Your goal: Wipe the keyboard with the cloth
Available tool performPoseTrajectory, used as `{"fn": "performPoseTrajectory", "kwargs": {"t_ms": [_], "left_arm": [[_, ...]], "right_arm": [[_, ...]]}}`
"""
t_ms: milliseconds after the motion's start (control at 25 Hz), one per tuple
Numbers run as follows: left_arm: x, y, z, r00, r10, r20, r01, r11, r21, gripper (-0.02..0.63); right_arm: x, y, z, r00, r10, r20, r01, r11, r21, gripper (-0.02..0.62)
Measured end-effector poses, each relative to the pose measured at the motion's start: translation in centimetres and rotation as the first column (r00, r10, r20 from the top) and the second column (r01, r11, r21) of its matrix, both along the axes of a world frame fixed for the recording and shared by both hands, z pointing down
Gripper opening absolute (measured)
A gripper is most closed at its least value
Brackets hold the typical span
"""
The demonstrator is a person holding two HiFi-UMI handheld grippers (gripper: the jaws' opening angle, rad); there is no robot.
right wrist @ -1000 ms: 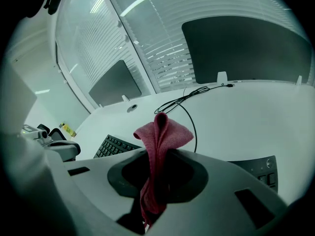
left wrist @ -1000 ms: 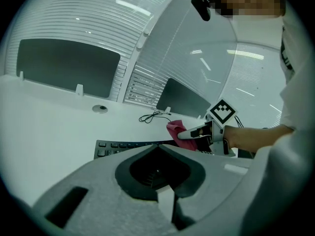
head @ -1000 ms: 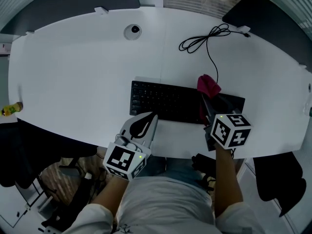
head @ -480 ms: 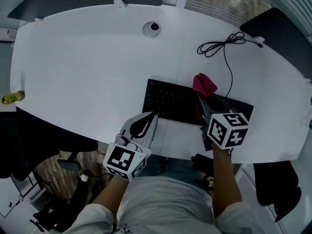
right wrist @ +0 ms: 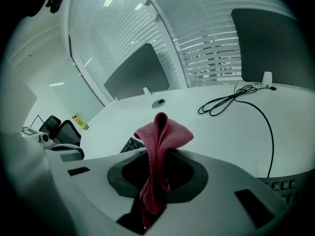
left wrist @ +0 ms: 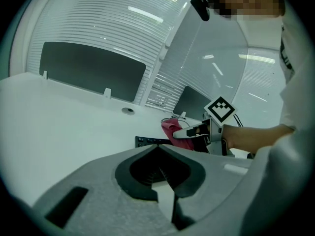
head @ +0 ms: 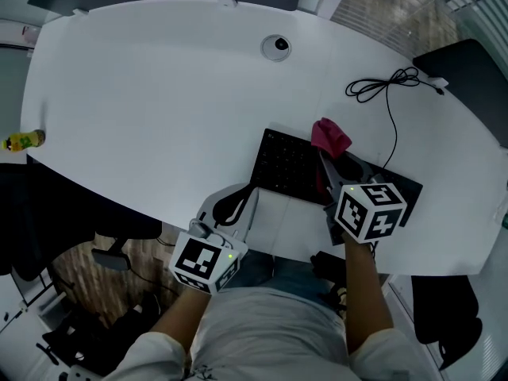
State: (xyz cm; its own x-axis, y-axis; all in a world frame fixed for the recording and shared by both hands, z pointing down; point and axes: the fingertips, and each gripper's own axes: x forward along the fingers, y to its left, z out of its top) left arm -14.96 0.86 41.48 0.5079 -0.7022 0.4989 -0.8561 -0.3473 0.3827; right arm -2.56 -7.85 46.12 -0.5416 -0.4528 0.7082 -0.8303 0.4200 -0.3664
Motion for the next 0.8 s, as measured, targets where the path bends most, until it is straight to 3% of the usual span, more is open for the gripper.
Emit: {"fn": "performPoseTrajectory", "kwargs": {"t_ms": [800], "left_arm": [[-3.4, 0.6, 0.1, 0.997, -0.074, 0.000, 0.074, 0.997, -0.010, 0.011]], "right_arm": [[-7.3, -0.2, 0.1, 0.993, -0.113, 0.043, 0.114, 0.994, -0.002, 0.071]]}}
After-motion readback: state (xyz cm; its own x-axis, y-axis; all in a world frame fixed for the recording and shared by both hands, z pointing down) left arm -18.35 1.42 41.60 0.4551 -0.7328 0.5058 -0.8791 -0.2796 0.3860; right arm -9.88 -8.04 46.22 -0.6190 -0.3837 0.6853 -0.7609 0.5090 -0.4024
